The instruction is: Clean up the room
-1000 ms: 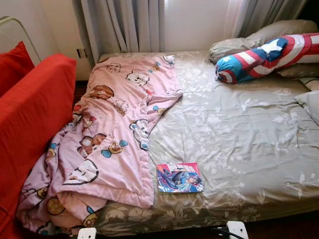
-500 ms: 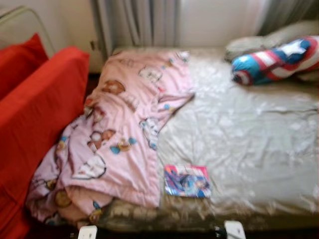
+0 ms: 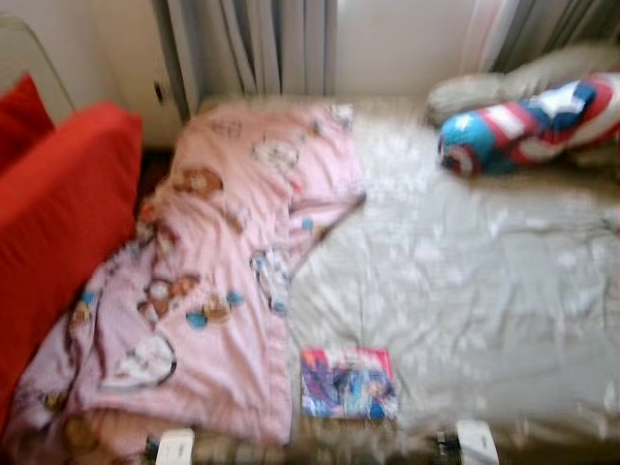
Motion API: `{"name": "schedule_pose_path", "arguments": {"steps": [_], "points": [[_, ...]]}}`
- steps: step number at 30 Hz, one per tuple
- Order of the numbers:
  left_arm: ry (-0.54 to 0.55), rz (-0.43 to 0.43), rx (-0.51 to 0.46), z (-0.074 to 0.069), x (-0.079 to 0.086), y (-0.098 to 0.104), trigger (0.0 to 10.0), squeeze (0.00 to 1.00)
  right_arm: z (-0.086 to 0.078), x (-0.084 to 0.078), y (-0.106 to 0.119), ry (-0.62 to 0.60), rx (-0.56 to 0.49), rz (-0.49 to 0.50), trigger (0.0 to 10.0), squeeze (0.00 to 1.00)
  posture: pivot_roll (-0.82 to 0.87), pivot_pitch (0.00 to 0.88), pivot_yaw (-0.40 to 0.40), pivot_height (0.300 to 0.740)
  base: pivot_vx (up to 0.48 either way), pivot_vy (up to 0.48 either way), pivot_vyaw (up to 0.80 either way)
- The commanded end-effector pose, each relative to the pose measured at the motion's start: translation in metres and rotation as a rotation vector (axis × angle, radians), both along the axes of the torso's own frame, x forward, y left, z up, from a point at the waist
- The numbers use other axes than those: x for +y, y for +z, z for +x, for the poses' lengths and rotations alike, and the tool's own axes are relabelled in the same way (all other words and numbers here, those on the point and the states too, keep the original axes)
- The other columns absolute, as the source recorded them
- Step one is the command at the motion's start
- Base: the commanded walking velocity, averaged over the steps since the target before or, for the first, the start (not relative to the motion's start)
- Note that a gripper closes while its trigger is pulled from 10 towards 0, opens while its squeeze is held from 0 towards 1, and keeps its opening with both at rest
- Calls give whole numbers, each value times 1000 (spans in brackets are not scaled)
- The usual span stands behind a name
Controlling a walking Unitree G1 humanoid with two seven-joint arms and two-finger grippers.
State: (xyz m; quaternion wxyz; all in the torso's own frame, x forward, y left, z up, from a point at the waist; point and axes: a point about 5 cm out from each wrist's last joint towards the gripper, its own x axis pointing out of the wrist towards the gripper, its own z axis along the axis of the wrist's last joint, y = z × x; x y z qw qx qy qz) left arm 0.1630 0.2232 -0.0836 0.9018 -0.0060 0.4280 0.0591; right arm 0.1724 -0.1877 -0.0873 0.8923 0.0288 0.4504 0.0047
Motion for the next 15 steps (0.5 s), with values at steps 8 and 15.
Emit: {"name": "schedule_pose_path", "arguments": {"steps": [8, 15], "points": [[18, -7, -126, 0, -1, 5, 10000, 0, 38, 13, 21, 19, -188, 28, 10000, 0, -7, 106, -29, 740, 0, 0, 0], [13, 0, -222, 4, -1, 11, 10000, 0, 64, 15, 43, 40, -379, 71, 10000, 0, -9, 90, -29, 740, 0, 0, 0]]}}
